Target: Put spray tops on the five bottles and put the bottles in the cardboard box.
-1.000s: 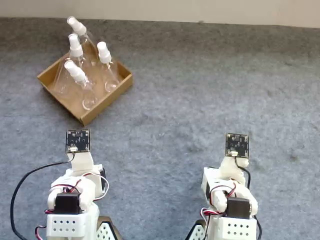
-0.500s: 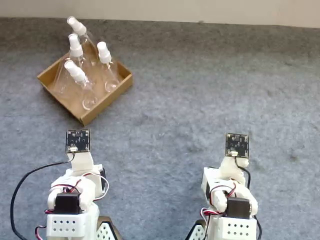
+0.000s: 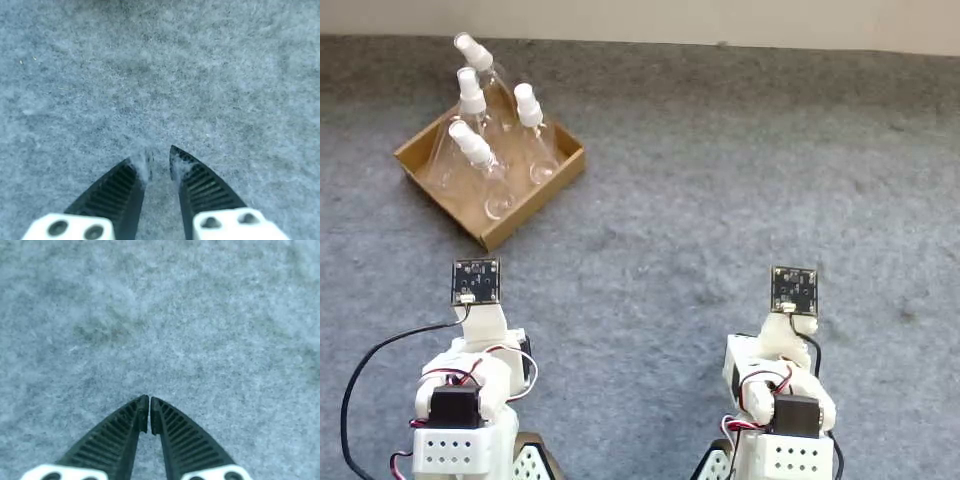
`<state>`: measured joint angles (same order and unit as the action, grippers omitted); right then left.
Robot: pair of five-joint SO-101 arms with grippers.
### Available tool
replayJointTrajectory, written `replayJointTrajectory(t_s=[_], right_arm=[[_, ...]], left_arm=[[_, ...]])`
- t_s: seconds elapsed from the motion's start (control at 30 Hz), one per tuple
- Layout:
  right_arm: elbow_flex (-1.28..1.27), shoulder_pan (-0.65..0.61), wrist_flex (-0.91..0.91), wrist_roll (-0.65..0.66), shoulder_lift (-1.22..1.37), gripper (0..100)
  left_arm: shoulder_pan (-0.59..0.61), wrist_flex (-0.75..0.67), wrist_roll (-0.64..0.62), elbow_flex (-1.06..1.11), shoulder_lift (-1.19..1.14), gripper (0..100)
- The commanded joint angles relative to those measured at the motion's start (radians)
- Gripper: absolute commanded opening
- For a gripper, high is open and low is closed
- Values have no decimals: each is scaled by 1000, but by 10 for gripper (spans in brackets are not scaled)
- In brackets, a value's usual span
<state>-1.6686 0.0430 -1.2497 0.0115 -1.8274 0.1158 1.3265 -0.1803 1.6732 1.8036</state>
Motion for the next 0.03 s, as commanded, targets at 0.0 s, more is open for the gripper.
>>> replayJointTrajectory(t_s=[0.0], right_arm=[[-110, 12, -1, -11, -10, 8]], left_arm=[[8, 3, 5, 22, 15, 5]])
